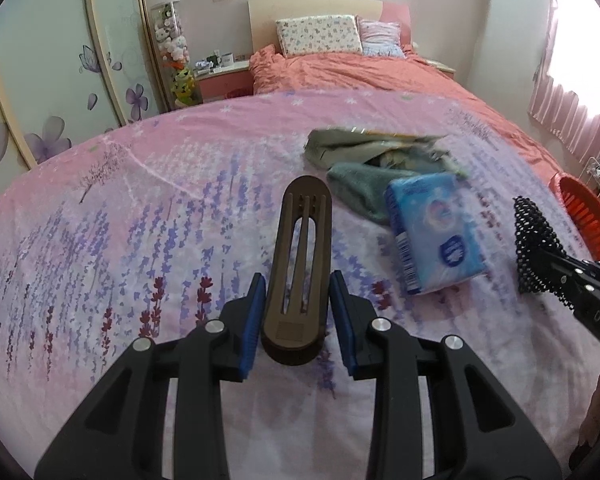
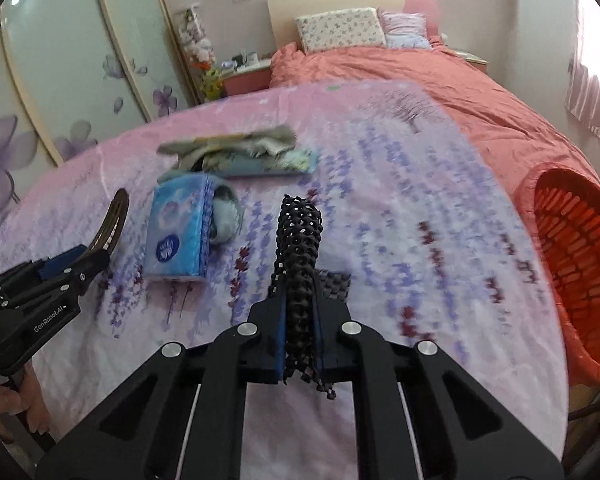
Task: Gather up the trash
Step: 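Carry the slat and mesh pad into the orange basket and release both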
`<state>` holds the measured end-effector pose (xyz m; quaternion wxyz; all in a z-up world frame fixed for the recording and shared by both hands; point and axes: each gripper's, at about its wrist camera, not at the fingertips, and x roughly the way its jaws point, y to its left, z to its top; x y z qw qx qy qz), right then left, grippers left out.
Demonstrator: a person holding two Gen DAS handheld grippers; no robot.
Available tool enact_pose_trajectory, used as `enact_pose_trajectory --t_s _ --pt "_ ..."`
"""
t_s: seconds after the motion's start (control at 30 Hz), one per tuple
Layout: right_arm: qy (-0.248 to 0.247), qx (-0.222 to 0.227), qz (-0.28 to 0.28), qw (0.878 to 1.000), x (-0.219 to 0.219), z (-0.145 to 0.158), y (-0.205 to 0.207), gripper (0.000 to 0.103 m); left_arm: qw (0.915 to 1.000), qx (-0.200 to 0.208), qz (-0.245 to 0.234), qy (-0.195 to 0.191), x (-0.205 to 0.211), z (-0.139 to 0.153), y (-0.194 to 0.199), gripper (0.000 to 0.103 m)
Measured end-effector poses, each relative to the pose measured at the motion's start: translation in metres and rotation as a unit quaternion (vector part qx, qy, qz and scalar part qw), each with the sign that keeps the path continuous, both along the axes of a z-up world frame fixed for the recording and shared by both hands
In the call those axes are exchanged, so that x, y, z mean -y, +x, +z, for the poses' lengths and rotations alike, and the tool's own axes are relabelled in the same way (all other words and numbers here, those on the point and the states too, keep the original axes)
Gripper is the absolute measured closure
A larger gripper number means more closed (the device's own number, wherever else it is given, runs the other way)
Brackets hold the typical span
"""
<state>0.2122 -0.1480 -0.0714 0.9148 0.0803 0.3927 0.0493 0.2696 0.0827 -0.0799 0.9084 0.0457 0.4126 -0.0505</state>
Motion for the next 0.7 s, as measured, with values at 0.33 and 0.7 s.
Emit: enact_pose_trajectory --t_s 0.33,0.7 --pt "0.006 0.091 -0.067 0.994 0.064 0.059 -0.038 0.093 0.9974 0.053 -0.032 -0.038 0.04 0.065 -0.027 0.07" --pt "-0.014 0.142 -0.135 0.98 0.136 0.079 -0.074 0.093 0.9859 0.077 -0.127 -0.077 0.14 0.101 -0.047 0.07"
